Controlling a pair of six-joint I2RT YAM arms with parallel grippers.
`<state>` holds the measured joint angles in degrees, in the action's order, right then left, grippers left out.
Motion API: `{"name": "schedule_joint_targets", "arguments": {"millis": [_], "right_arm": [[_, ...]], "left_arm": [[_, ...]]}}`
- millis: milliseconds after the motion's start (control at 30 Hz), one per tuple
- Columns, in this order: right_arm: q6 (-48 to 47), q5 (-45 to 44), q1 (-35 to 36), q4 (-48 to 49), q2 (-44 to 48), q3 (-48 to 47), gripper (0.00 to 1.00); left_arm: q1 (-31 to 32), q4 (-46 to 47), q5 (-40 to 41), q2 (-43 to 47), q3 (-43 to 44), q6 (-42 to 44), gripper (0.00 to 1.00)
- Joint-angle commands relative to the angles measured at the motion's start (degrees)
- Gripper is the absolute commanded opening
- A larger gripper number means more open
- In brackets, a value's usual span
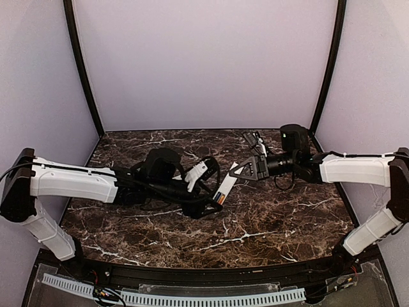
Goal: Load the batteries into the remote control
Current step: Press the battery in the battery compartment.
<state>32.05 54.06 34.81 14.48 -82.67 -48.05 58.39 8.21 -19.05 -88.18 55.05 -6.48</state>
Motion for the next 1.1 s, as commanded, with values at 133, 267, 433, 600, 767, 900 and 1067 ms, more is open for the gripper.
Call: {"name": "schedule_joint_targets", "arguments": {"millis": [133, 267, 433, 600, 767, 900, 1067], "right_arm": [[1.7, 1.3, -0.1, 4.8, 1.9, 0.4, 0.0], [1.7, 1.9, -0.1, 5.1, 1.7, 0.7, 0.0], [1.4, 2.0, -0.1, 5.3, 1.7, 1.1, 0.0], [1.5, 2.1, -0.1, 5.7, 1.9, 1.4, 0.0], [1.5, 2.5, -0.1, 5.6, 2.4, 1.4, 0.0], [2.2, 3.0, -0.1, 6.5, 2.8, 1.6, 0.0], [4.3, 3.8, -0.1, 8.5, 2.5, 1.8, 0.0]], "left_arm": [[-0.4, 0.6, 0.4, -1.6, 1.8, -3.7, 0.58], [-1.6, 2.3, -1.9, -1.5, 1.1, -5.7, 0.55], [-2.3, 5.6, -4.2, -0.7, -0.3, -7.7, 0.62], [-3.2, 6.5, -5.6, -1.2, 0.0, -9.7, 0.64], [-3.7, 5.9, -5.5, -2.3, 0.1, -10.1, 0.57], [-4.1, 4.6, -4.3, -2.9, 0.2, -10.3, 0.48], [-4.2, -1.0, 0.1, -3.6, 2.3, -7.4, 0.4]]}}
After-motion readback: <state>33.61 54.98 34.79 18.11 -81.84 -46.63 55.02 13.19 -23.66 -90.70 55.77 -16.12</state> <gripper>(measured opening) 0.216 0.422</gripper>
